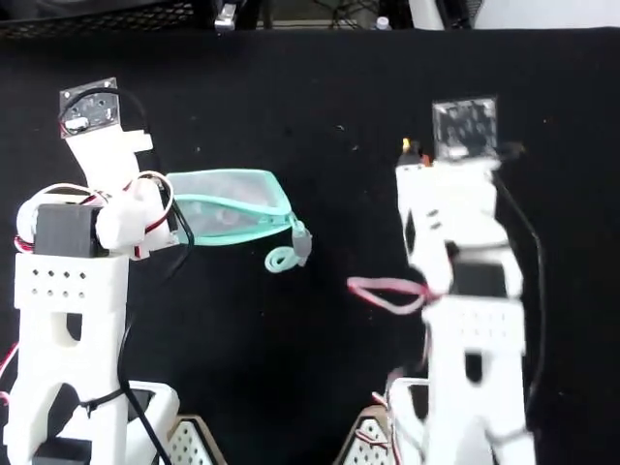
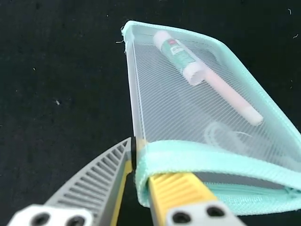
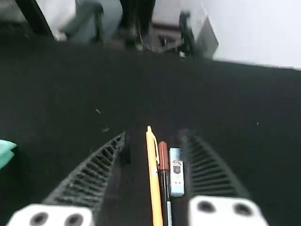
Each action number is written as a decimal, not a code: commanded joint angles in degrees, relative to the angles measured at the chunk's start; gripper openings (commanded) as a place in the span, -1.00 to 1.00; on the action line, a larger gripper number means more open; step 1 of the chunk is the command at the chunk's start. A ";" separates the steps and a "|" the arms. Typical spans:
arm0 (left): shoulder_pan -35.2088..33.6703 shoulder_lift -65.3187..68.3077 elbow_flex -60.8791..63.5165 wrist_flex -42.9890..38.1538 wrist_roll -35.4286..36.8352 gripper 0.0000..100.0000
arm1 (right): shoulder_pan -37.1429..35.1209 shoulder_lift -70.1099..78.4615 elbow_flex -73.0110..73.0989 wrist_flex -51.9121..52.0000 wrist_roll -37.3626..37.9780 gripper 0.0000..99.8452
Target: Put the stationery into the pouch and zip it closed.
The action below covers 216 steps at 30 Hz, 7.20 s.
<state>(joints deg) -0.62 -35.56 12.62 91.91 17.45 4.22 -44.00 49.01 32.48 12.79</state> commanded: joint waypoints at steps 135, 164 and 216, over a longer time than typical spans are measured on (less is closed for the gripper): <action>-0.48 -1.32 2.42 -3.08 -2.11 -0.94 | -9.32 76.00 -55.34 22.77 18.11 -0.58; -0.48 -1.32 2.42 -3.08 -2.20 -0.94 | -5.36 33.27 -32.92 23.56 16.18 -0.98; -0.57 -1.32 2.51 -3.08 -2.20 -0.94 | 2.20 46.81 -15.16 24.44 15.21 -0.73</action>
<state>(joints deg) -0.79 -36.00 15.25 90.42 15.78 5.80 2.86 36.35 57.45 26.24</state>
